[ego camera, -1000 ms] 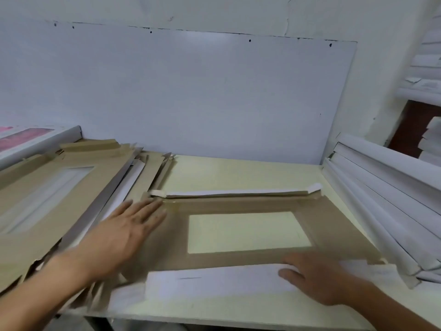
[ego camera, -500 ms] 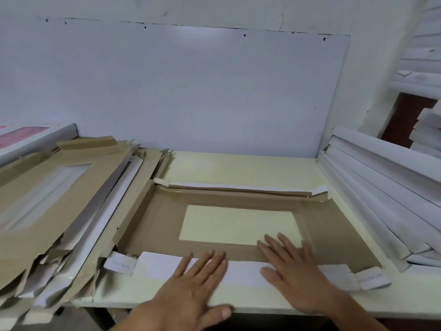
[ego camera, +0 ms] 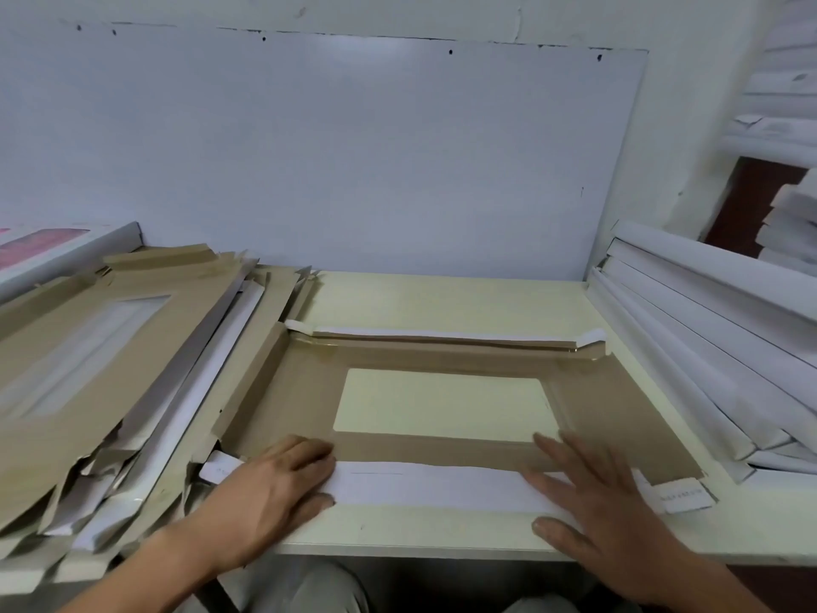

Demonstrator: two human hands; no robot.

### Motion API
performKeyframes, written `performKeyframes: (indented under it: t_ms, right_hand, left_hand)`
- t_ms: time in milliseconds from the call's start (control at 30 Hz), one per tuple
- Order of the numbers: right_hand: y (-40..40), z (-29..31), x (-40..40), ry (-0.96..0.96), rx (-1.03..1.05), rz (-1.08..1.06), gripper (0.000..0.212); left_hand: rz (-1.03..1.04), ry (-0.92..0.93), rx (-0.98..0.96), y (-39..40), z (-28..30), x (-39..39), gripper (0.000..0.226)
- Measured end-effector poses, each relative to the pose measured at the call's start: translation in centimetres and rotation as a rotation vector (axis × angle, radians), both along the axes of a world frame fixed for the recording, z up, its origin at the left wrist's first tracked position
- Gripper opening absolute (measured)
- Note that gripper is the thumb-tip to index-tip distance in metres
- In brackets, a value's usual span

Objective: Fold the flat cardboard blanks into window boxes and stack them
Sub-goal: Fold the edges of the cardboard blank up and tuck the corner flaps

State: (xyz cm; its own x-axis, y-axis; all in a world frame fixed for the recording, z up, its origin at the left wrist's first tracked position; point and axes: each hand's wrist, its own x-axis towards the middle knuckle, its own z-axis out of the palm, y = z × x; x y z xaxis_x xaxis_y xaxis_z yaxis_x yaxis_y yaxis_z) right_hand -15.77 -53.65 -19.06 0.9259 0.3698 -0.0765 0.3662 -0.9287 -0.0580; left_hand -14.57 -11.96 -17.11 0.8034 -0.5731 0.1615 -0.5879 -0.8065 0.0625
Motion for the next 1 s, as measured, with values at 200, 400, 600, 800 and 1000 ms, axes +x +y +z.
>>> performKeyframes:
  t_ms: [200, 400, 600, 800, 1000]
  right_hand:
    - [4.2, 0.8, -0.4, -0.337, 0.175, 0.110, 0.024]
    - [6.8, 1.2, 2.8, -0.167, 0.210, -0.051, 0.032]
    - [12.6, -0.3, 5.5, -0.133, 0.127, 0.084, 0.039]
    - [11.2, -2.4, 7.2, 0.050, 0.020, 0.006, 0.057]
    - [1.3, -2.7, 7.5, 0.076, -0.028, -0.151, 0.053]
  left_hand:
    - [-0.090, -0.055, 0.018, -0.4, 0.4, 0.9, 0.042]
    - [0.159, 0.000, -0.025, -3.4, 0.4, 2.9, 0.014]
    - [0.262, -0.018, 0.018, -11.1, -2.5, 4.2, 0.028]
    - [0.312, 0.230, 0.060, -8.8, -4.3, 6.2, 0.066]
    - [0.438, 0.221, 0.092, -1.2, -4.2, 6.7, 0.064]
